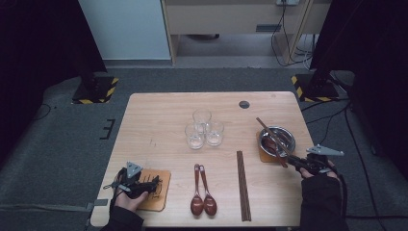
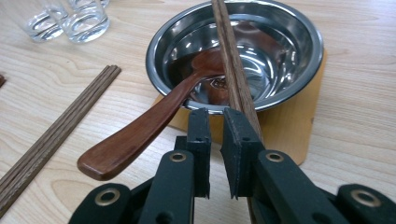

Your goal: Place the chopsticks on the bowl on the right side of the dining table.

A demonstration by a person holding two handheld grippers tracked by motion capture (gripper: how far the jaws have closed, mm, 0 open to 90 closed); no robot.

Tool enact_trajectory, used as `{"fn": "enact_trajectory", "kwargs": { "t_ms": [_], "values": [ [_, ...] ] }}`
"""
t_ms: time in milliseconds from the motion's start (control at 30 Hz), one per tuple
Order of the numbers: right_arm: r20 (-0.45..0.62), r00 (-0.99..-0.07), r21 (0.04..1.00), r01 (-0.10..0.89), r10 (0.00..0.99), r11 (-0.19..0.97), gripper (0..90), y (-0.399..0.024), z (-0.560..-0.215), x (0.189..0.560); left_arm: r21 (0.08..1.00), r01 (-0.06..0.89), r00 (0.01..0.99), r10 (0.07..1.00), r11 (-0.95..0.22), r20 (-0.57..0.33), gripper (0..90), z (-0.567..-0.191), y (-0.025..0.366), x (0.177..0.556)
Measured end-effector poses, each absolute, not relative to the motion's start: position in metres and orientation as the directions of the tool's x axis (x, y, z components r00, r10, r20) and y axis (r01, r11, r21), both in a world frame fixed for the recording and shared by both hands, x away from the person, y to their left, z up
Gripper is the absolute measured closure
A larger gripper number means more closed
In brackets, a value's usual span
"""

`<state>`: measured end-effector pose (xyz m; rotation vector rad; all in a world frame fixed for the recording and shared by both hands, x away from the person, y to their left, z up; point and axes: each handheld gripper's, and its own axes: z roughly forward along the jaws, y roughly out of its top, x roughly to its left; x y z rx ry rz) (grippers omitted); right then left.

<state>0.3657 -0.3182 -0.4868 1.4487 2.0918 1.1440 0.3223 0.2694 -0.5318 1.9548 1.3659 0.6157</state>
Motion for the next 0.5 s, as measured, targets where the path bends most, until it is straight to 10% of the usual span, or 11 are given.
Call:
{"fn": "enact_trajectory", "kwargs": {
  "t_ms": [500],
  "values": [
    [0.153,-0.375,0.767,0.628,0.914,0.129,77.1,-0.3251,-0.4886,0.3657,0.745,0.626,0.342,0.94,-0.231,0.005,5.3,-0.5318,0.2694,0.3223]
  ]
}}
